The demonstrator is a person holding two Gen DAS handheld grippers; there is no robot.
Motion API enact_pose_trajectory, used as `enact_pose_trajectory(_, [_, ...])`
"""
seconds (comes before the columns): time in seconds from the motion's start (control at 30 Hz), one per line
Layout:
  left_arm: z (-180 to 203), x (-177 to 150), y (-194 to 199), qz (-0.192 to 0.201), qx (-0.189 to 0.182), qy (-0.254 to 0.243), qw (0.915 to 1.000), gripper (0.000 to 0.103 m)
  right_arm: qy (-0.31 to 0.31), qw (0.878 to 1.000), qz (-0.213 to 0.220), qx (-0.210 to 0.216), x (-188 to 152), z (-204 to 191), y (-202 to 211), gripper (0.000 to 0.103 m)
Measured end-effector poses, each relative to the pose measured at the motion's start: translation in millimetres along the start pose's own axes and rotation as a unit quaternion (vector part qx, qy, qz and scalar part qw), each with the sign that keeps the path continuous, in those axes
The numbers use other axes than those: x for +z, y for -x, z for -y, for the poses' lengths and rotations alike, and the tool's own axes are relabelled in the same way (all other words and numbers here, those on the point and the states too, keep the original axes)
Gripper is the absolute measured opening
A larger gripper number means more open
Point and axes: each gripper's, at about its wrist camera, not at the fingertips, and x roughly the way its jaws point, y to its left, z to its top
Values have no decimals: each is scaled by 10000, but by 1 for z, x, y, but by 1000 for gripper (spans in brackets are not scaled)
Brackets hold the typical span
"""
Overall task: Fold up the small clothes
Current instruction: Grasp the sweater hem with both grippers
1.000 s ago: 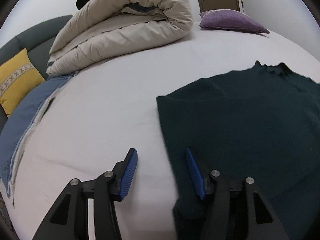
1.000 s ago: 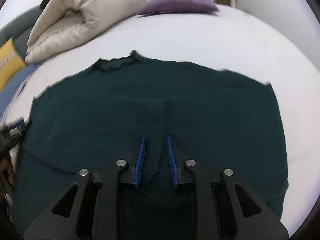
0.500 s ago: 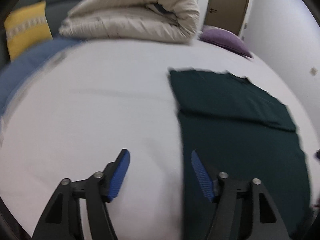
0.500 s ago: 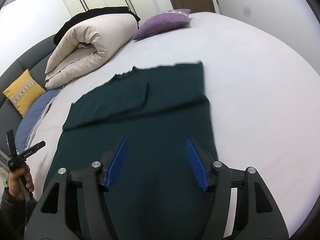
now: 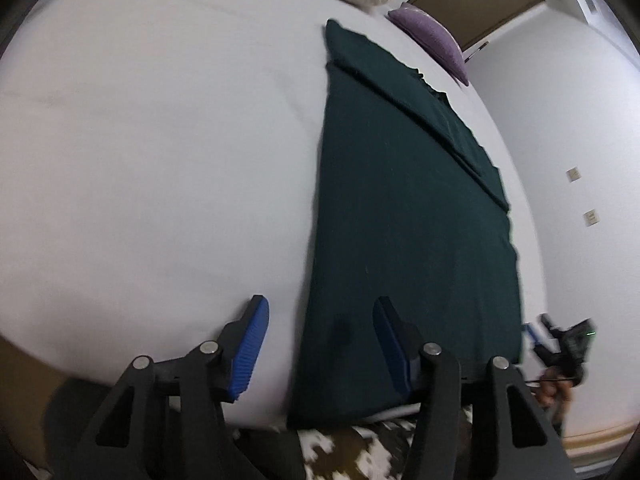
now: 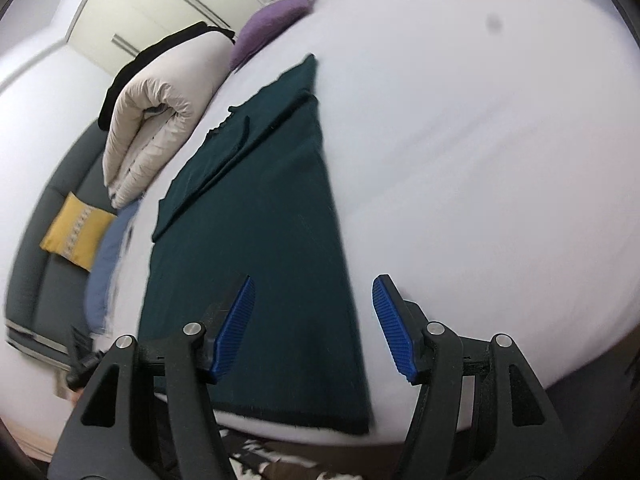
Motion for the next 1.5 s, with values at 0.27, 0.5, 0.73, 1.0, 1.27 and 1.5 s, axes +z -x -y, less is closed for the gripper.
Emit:
enact_pose_trajectory(0.27, [-8,-1,-10,-643,-627,288,9955,57,-604,9962,-370,500,-15,27,0,59])
enact_pose_trajectory(0.5, [-11,-5,-15,-755,-955,432,9916,53,-823,9935,-610,488,-16,35,4,59])
enact_pose_trajectory(0.73, [-13,-8,-18,-833,-1059,468,9898,38,-949,9908,-873,419,-13,36,2,58])
enact_pose_trajectory(1.0, [-14,-12,-18,-870,-1048,443,9897,24,-950,9858,-1316,429,-22,28,-11,58])
enact_pose_trajectory(1.27, [-17,-17,-14,-798,-880,305,9925,8,-1090,9814,-1483,555,-25,26,-22,56])
enact_pose_trajectory(1.5, [-15,-18,-10,-766,-836,223,9933,7,-1104,9773,-1687,654,-29,23,-32,43])
